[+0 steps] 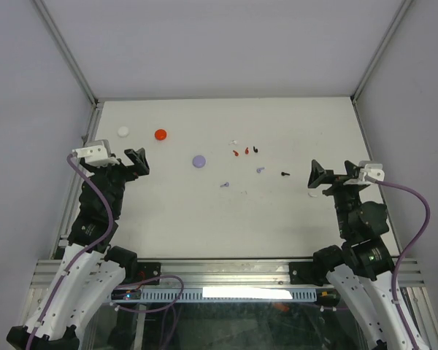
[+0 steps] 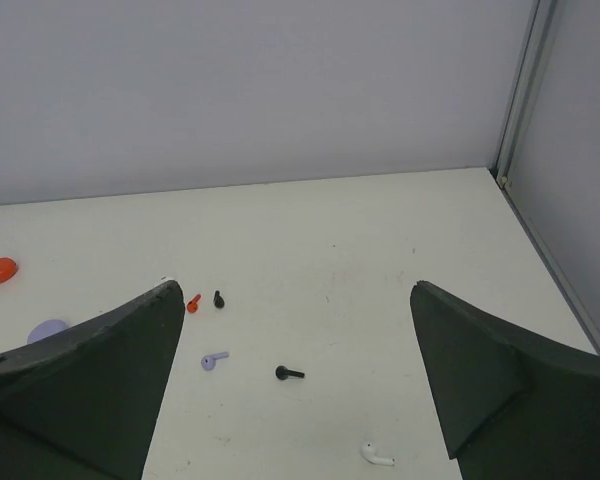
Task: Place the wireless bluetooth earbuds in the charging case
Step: Pick up the charging case at the center of the board.
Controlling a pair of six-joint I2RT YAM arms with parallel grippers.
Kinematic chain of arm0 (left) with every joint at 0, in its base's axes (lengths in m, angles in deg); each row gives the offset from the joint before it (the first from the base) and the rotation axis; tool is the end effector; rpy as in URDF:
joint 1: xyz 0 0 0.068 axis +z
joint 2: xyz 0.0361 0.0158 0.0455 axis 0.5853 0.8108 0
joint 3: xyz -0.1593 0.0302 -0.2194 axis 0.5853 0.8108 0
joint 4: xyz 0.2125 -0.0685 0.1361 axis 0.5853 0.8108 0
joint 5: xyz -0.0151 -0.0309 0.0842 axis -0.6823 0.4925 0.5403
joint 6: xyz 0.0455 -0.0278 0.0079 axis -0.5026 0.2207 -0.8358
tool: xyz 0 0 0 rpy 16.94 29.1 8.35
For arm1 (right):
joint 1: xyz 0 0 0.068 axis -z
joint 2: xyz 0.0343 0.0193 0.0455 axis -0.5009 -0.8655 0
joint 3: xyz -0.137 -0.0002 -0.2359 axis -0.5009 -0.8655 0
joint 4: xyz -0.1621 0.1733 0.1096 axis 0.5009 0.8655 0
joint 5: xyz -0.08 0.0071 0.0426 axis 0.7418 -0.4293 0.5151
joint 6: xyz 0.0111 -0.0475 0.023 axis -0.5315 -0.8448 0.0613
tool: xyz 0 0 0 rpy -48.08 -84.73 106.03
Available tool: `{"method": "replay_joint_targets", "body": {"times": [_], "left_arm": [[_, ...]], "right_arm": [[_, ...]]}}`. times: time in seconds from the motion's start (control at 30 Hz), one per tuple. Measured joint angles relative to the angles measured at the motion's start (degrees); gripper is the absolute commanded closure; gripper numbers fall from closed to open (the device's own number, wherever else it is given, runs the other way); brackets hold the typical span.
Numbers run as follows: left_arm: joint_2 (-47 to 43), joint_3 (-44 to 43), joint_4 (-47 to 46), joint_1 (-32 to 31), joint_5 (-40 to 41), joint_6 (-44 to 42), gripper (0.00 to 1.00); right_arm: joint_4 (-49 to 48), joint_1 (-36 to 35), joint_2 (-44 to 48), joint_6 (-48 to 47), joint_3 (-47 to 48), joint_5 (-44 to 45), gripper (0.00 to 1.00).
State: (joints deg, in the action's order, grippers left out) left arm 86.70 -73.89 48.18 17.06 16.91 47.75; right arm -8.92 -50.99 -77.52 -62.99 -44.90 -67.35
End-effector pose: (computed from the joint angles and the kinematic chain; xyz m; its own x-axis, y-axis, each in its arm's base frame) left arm 0.1336 -0.0303 0.3263 -0.0459 -0.1517 -0.9874 -0.0915 0.9849 -0.1470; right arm 0.0837 0.0198 0.3252 0.1221 0.0443 -0.9915 -0.0437 0.9983 0.0392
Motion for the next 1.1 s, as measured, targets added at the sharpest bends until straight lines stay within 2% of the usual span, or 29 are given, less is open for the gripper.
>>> {"method": "replay_joint_targets", "body": {"times": [0.27, 0.47, 0.8, 1.1], "left_arm": [[2.49, -0.09, 0.02, 0.02, -3.80, 0.35, 0.01], [8.02, -2.12, 0.04, 0.07, -9.09, 2.84, 0.01], [26.69, -6.27, -0.96, -0.42, -14.21, 11.74, 0.01], [42.14, -8.85, -4.15, -4.00, -16.04, 11.19, 0.01]], "right_arm": [[-0.44, 0.00, 0.83, 0.00, 0.00, -0.70, 0.01], [-0.50, 0.00, 2.47, 0.00, 0.00, -1.73, 0.01], [-1.33, 0.00, 4.11, 0.00, -0.02, -4.11, 0.01], [-1.79, 0.00, 6.14, 0.00, -0.31, -4.96, 0.01]]}}
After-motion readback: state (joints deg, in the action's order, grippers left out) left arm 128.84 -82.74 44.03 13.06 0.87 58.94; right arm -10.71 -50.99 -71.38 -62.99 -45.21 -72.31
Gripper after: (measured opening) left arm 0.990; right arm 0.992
